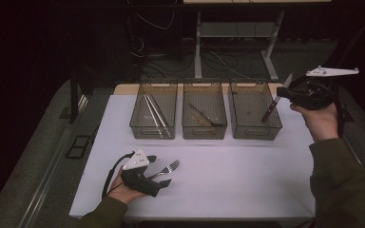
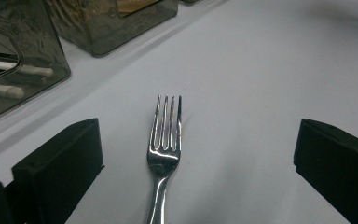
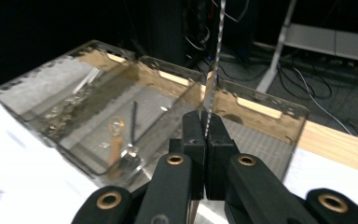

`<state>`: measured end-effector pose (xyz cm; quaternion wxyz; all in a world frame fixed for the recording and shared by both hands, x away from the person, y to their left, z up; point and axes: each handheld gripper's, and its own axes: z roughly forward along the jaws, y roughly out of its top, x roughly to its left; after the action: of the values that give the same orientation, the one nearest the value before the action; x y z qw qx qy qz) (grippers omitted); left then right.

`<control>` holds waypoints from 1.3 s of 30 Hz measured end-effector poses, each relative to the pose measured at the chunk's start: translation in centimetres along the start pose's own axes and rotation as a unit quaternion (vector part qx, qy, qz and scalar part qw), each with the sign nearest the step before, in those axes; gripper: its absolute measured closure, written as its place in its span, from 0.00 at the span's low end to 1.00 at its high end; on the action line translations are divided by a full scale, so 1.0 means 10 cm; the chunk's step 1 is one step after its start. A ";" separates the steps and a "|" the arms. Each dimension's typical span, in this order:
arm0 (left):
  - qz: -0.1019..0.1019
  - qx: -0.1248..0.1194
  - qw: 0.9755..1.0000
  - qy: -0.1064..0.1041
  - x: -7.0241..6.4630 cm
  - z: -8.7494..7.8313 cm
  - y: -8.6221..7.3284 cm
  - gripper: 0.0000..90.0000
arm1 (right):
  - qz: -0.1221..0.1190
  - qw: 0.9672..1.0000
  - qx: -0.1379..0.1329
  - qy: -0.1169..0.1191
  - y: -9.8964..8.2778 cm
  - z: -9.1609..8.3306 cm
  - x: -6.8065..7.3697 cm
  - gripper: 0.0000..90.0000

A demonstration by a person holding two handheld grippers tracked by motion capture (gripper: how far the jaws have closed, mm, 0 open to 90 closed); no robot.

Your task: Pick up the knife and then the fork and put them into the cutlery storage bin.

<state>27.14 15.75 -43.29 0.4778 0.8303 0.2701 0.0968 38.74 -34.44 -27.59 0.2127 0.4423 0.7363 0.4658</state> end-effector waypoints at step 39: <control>0.003 0.000 1.000 -0.006 -0.01 0.00 0.00 0.00 | 0.005 0.992 0.115 -0.044 -0.34 0.70 -0.33 0.99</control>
<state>27.07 15.70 -43.26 0.4795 0.8313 0.2652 0.0935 43.96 -34.37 -34.23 0.1899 0.4874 0.7728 0.3594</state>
